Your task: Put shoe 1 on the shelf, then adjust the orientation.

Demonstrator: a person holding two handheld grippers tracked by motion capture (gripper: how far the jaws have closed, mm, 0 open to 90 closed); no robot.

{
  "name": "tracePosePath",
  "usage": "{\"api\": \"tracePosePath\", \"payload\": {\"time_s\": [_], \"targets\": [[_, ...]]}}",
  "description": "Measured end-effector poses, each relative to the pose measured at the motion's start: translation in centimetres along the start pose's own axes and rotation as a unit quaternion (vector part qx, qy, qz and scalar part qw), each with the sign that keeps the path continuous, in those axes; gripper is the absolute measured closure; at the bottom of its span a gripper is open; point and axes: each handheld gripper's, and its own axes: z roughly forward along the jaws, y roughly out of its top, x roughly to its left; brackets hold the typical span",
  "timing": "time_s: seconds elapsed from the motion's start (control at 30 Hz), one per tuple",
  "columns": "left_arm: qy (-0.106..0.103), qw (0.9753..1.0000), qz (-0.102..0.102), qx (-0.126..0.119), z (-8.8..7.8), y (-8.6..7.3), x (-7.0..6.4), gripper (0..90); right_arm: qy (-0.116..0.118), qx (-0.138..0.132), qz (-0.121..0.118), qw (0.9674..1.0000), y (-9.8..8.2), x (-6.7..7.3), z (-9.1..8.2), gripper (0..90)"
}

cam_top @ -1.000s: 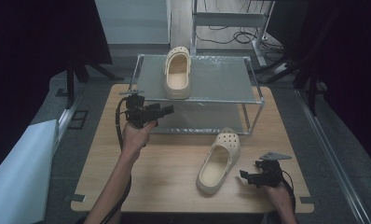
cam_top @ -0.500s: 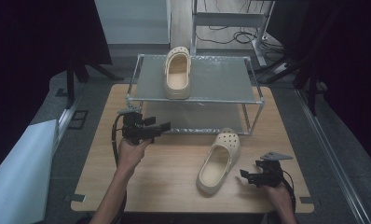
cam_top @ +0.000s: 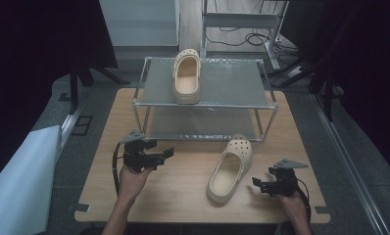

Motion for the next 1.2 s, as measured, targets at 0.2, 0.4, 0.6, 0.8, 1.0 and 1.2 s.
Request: {"api": "tracePosePath", "payload": {"time_s": [0.2,0.4,0.6,0.8,1.0,1.2], "targets": [[0.008,1.0,0.002,0.003,-0.4,-1.7,0.3,13.7,0.001,0.001,0.008,1.0,0.0,0.0,-0.1,12.6],[0.014,0.9998,0.004,0.016,-0.4,-4.2,0.4,8.2,0.008,-0.014,0.015,0.9998,0.1,0.3,-0.2,12.6],[0.03,0.9989,0.013,0.032,-0.1,-5.6,0.5,6.0,0.009,-0.009,0.008,0.9999,0.1,0.5,0.0,12.6],[0.057,0.9963,0.033,0.056,0.8,-7.0,0.4,5.6,0.009,0.001,0.002,1.0,0.1,0.5,0.0,12.5],[0.086,0.9922,0.042,0.08,1.6,-7.9,0.7,1.9,0.007,0.002,0.002,1.0,0.1,0.5,0.0,12.5],[0.093,0.9909,0.05,0.083,1.8,-8.1,0.6,1.6,0.005,0.005,0.008,0.9999,0.1,0.8,-0.1,12.6]]}}
